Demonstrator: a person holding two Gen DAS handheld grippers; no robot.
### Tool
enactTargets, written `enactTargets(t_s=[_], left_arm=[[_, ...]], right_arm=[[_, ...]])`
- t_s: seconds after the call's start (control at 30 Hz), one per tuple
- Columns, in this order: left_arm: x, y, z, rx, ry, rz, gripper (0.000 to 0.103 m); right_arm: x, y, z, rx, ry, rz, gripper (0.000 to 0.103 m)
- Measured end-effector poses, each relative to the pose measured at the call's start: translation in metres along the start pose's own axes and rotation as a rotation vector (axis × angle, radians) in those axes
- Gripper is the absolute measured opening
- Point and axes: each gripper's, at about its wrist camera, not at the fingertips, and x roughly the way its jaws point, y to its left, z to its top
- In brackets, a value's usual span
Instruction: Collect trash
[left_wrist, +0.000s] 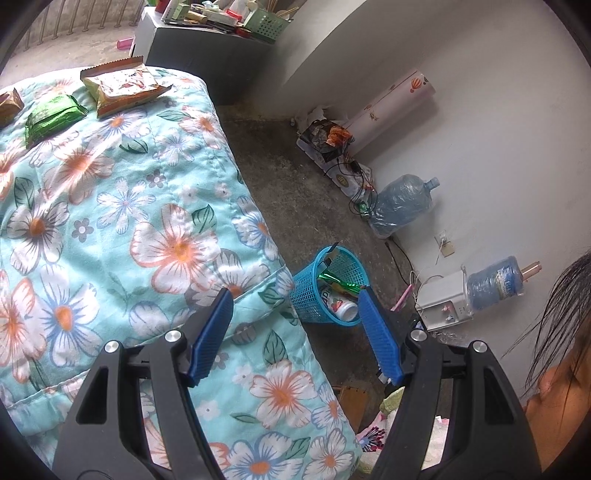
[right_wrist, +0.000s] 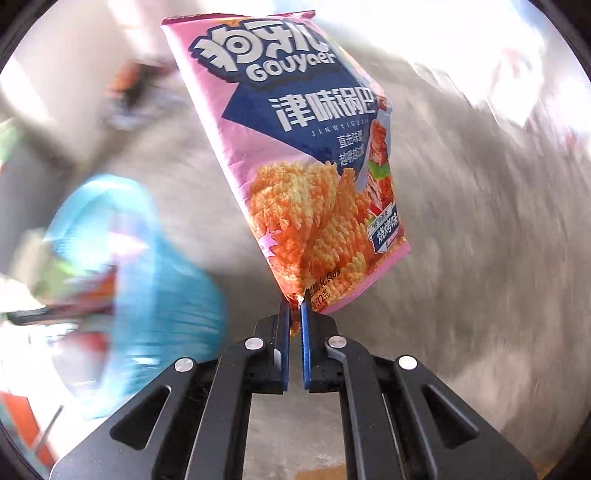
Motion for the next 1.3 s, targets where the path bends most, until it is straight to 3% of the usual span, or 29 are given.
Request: enactTargets(t_s=[0.07,0.17,0.23,0.3,0.37,0.5,0.57,0.67,0.77,1.0,1.17,1.23,1.3], left_arm=[[-0.007,-0.001,-0.002,0.003,-0.009,-0.014,0.066],[-0.018,0.000,-0.008,0.000,-0.023,-0.034,0.066],[-0.025,0.001,-0.011,-0.009,-0.033,-0.056,0.066],[-0.034,0.003,-0.014,-0.016,-0.046,-0.074,0.066],[-0.040,0.008,-0.017,-0.027,-0.054,-0.088,0.066],[-0.051,0.021,-0.020,-0.044,-0.066,-0.101,0.066],[-0.056,0.025,-0.022,-0.046,-0.069,-0.112,0.066],[-0.060,0.029,-0.024,-0.052,-0.069,-0.125,0.066],[-0.066,0.034,-0.028,-0.057,-0.079,-0.131,0.066],[-0.092,0.036,-0.038,-0.018,-0.122,-0.058,0.066],[-0.117,0.025,-0.057,0.082,-0.196,0.067,0.067],[-0.126,0.018,-0.068,0.116,-0.220,0.111,0.076],[-0.136,0.012,-0.082,0.135,-0.247,0.146,0.083]], right_arm=[[-0.035,0.045,0.010,-0.145,-0.051,0.072,0.005],[-0.065,0.121,0.008,-0.431,-0.041,0.130,0.006],[-0.065,0.162,-0.001,-0.576,0.019,0.119,0.006],[-0.054,0.186,-0.012,-0.657,0.136,0.094,0.007],[-0.043,0.202,-0.013,-0.729,0.188,0.020,0.009],[-0.048,0.213,-0.016,-0.776,0.218,-0.007,0.014],[-0.047,0.204,-0.018,-0.782,0.228,-0.018,0.034],[-0.050,0.199,-0.020,-0.787,0.230,-0.021,0.047],[-0.056,0.203,-0.021,-0.780,0.218,-0.020,0.053],[-0.107,0.196,0.005,-0.626,0.096,0.056,0.053],[-0.205,0.203,-0.009,-0.577,-0.117,0.105,0.053],[-0.257,0.210,-0.029,-0.589,-0.218,0.151,0.054],[-0.307,0.215,-0.053,-0.597,-0.321,0.186,0.070]])
